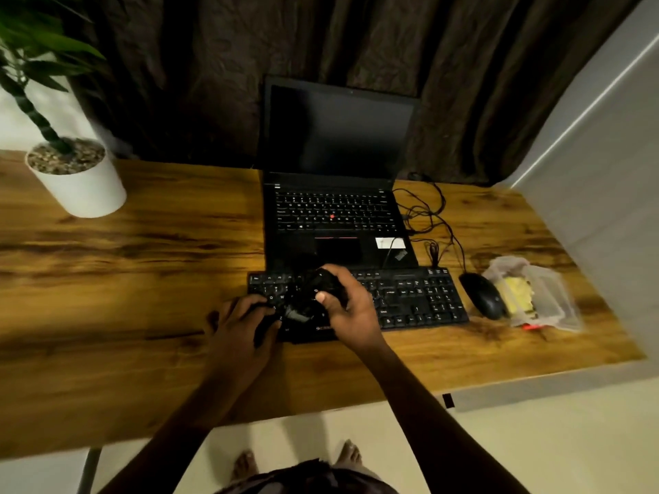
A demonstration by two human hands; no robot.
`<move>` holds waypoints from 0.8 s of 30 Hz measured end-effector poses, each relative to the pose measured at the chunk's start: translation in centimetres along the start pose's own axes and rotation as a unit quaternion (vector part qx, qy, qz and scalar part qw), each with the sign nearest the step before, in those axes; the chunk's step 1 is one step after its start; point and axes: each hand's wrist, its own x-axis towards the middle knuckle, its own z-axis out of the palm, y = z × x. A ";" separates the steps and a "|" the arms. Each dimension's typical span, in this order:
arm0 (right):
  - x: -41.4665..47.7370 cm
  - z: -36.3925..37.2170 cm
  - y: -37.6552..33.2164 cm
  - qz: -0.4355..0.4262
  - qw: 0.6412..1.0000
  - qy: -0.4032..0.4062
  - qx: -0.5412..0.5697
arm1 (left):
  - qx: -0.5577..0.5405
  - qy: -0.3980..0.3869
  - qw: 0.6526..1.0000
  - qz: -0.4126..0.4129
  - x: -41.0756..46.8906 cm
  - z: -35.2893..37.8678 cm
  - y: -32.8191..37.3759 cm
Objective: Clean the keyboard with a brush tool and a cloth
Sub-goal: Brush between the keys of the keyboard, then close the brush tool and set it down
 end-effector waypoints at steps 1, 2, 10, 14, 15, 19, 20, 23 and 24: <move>-0.1 -0.3 0.2 0.005 1.000 0.017 0.023 | -0.004 0.012 1.000 -0.007 0.2 0.0 0.4; -0.1 -0.7 0.4 0.008 0.998 0.036 0.048 | -0.014 0.026 0.999 -0.016 0.3 0.0 1.1; -1.2 -3.5 1.6 0.096 0.952 0.102 0.273 | -0.352 0.087 0.916 -0.171 1.2 0.4 9.4; -2.1 -6.0 2.8 0.148 0.903 0.091 0.393 | -0.481 0.041 0.843 -0.237 2.9 0.7 14.2; -2.5 -6.6 3.2 0.157 0.897 0.083 0.405 | -0.496 0.025 0.837 -0.228 3.2 0.9 15.1; -3.6 -9.0 4.8 0.154 0.912 0.066 0.374 | -0.521 -0.019 0.831 -0.195 4.0 1.8 18.3; -3.9 -9.5 5.0 0.158 0.917 0.065 0.361 | -0.520 -0.028 0.834 -0.185 4.0 2.1 19.0; -4.4 -11.5 5.7 0.178 0.916 0.046 0.358 | -0.518 -0.050 0.836 -0.172 4.1 3.2 21.2; -4.5 -12.2 5.9 0.186 0.911 0.038 0.365 | -0.516 -0.057 0.837 -0.170 4.2 3.6 21.8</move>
